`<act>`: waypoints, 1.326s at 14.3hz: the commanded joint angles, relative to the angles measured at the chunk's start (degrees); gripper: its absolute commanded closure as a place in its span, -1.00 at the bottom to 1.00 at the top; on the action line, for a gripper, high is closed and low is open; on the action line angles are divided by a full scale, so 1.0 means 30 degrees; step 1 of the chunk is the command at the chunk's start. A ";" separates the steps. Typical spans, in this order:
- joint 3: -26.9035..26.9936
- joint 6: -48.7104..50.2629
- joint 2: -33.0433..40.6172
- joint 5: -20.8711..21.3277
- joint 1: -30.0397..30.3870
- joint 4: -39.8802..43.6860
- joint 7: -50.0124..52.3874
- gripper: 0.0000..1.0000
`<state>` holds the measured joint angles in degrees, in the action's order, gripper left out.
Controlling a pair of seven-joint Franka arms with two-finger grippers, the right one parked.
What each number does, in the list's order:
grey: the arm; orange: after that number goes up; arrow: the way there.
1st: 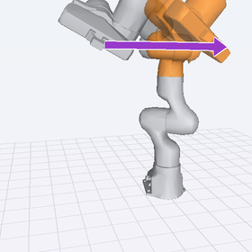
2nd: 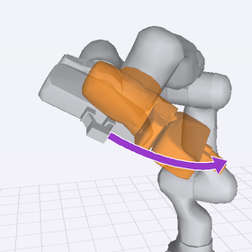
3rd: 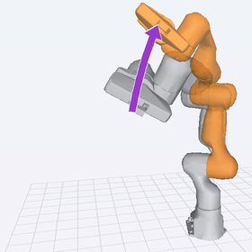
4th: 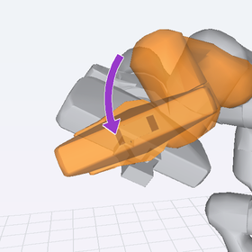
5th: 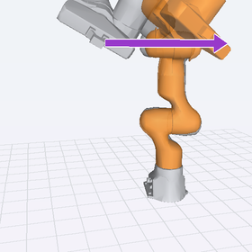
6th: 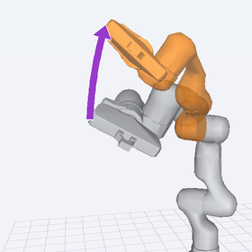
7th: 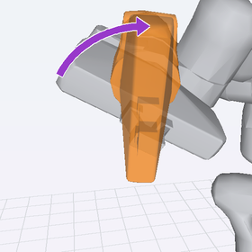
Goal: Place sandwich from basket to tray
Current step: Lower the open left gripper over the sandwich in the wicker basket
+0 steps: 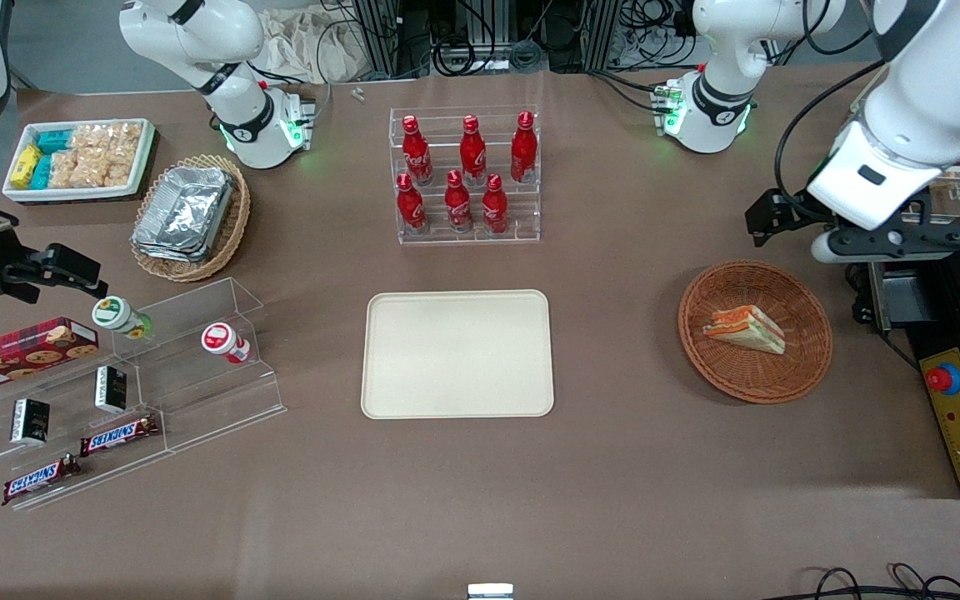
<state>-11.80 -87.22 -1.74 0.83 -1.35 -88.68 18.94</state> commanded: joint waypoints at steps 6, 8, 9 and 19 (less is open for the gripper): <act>0.0125 -0.6097 -0.0651 -0.0451 0.2294 -0.6843 1.1513 -1.00; 0.0183 -0.9491 -0.0914 -0.0481 0.2382 -0.9508 1.3598 -1.00; 0.0184 -1.1193 -0.1206 -0.0481 0.2759 -1.0566 1.4682 -1.00; 0.0301 -1.6889 -0.5541 -0.0364 0.3877 -1.2510 1.7182 -0.97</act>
<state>-10.37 -133.23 -16.58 -0.16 10.09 -124.75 67.57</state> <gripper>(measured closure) 0.000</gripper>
